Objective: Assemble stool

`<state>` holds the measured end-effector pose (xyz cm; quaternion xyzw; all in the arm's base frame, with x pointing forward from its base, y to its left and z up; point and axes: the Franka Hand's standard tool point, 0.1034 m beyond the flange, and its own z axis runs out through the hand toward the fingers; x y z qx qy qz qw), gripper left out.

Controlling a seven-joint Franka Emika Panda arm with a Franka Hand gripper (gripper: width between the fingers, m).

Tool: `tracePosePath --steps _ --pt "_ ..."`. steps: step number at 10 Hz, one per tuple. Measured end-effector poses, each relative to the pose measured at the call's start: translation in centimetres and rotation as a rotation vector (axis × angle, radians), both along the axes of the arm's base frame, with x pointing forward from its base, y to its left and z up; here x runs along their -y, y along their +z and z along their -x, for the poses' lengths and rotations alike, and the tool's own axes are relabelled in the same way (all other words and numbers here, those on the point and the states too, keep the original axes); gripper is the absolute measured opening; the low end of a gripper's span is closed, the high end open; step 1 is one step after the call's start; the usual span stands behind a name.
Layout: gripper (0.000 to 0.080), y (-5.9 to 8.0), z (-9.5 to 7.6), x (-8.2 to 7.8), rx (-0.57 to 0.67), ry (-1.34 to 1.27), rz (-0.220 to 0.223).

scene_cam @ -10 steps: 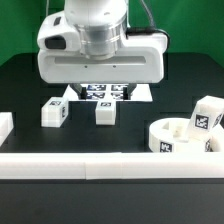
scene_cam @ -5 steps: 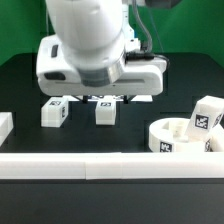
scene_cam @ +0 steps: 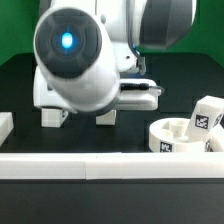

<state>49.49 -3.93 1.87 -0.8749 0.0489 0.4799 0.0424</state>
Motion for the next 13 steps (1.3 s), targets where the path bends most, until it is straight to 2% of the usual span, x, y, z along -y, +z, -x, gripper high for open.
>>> tracePosePath --steps 5,6,7,8,9,10,13 --pt "0.0649 -1.1 -0.2 -0.6 0.005 0.011 -0.007" --pt "0.0601 -1.3 -0.2 -0.6 0.009 0.012 -0.006" --pt "0.0601 -1.5 -0.2 -0.7 0.014 0.013 -0.007" --pt "0.0426 -1.5 -0.2 -0.7 0.013 0.013 -0.007" --pt "0.0426 -1.4 -0.2 -0.7 0.013 0.013 -0.007" --pt "0.0335 -1.4 -0.2 -0.7 0.014 0.013 -0.007" --pt "0.0335 -0.9 -0.5 -0.9 0.02 0.014 -0.007"
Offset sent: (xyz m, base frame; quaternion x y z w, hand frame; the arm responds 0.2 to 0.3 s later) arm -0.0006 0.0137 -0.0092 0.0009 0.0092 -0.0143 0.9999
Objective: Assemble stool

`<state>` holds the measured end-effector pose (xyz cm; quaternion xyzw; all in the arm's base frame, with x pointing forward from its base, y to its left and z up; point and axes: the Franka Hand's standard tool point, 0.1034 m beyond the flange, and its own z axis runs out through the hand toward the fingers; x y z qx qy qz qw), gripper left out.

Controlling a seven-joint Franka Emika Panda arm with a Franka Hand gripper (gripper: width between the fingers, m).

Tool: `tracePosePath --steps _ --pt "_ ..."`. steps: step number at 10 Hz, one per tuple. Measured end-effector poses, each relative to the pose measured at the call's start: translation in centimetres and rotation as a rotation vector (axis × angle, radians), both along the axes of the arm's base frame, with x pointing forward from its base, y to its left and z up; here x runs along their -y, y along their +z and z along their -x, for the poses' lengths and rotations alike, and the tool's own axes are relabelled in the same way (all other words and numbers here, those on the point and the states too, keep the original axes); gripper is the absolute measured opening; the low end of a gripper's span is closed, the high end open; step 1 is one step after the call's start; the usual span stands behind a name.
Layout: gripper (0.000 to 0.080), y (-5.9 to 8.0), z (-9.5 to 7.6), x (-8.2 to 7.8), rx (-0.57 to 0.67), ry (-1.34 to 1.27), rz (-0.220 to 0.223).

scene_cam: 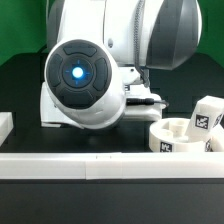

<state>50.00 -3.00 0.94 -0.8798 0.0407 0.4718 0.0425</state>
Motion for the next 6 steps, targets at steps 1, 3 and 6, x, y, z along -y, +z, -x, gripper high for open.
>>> tracePosePath --steps 1,3,6 --pt "0.0335 1.0 -0.3 -0.2 0.004 -0.001 -0.001" --pt "0.0336 4.8 -1.3 -1.8 -0.004 0.004 0.008" --pt "0.0337 6.9 -3.3 -2.1 0.081 0.016 0.008"
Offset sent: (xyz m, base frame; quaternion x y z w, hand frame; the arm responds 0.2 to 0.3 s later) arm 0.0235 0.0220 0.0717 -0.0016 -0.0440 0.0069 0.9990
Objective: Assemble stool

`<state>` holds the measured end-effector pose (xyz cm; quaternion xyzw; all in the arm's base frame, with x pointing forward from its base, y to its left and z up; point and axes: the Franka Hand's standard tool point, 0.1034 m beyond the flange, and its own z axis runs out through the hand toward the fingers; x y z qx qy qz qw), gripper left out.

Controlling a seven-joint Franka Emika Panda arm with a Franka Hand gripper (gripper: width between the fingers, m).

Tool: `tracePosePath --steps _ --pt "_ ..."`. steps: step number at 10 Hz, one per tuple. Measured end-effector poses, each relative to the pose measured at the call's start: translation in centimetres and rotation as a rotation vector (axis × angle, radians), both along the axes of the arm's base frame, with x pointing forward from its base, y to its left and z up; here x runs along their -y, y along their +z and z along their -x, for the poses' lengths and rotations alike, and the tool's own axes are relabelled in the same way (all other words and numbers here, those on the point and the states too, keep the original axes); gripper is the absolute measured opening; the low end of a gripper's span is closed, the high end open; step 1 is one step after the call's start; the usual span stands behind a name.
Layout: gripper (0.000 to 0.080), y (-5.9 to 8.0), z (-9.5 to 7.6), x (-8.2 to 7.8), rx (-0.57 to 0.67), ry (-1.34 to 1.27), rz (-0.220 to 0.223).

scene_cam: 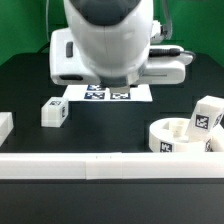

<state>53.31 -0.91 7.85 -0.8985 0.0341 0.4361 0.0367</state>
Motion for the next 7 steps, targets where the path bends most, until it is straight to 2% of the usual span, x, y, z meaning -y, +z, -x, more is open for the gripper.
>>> tracePosePath --steps 1,2,3,5,6,7 --pt "0.0337 -0.5 -0.3 0.1 0.024 -0.002 0.004" --pt "0.0337 -0.7 -1.6 0.1 0.13 0.0 0.013" --pt "0.0337 -0.3 -1.7 -0.1 0.186 -0.002 0.016" --pt "0.0337 1.3 -3.0 -1.2 0.325 -0.005 -0.002" --pt "0.0337 1.5 -3.8 -1.0 0.423 -0.021 -0.005" --pt "0.0337 1.3 -3.8 -0.8 0.49 -0.024 0.007"
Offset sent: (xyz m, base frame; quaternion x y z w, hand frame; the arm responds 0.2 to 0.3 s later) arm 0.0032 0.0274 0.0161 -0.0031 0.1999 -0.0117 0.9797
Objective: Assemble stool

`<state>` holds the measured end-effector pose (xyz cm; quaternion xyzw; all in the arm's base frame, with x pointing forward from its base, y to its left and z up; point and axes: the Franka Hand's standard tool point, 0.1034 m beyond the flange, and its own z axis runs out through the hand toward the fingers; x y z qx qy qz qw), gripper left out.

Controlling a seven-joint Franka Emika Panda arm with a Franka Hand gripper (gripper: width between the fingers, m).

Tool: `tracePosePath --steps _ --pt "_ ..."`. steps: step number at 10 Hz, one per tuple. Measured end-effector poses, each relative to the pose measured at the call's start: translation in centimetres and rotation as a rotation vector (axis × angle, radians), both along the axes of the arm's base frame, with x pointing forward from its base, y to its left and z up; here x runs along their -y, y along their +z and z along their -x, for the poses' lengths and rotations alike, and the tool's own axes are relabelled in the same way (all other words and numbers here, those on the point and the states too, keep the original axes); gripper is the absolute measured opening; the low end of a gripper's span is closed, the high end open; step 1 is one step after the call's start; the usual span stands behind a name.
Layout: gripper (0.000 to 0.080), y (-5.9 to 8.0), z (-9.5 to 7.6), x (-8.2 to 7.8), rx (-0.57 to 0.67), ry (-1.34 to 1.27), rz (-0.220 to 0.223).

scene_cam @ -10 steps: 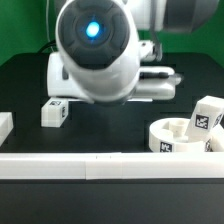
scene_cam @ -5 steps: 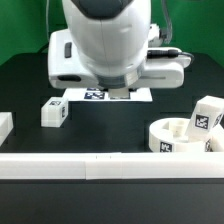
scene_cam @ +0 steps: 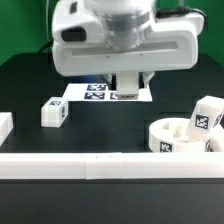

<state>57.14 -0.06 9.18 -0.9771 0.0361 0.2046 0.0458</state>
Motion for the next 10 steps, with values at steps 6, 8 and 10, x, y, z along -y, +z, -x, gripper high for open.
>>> tracePosePath --steps 6,8,10 --pt "0.0337 2.0 -2.7 -1.4 0.45 -0.023 0.041" --pt "0.0337 2.6 -3.4 -1.3 0.616 -0.021 0.071" --pt "0.0337 2.5 -3.7 -1.0 0.725 -0.024 0.098"
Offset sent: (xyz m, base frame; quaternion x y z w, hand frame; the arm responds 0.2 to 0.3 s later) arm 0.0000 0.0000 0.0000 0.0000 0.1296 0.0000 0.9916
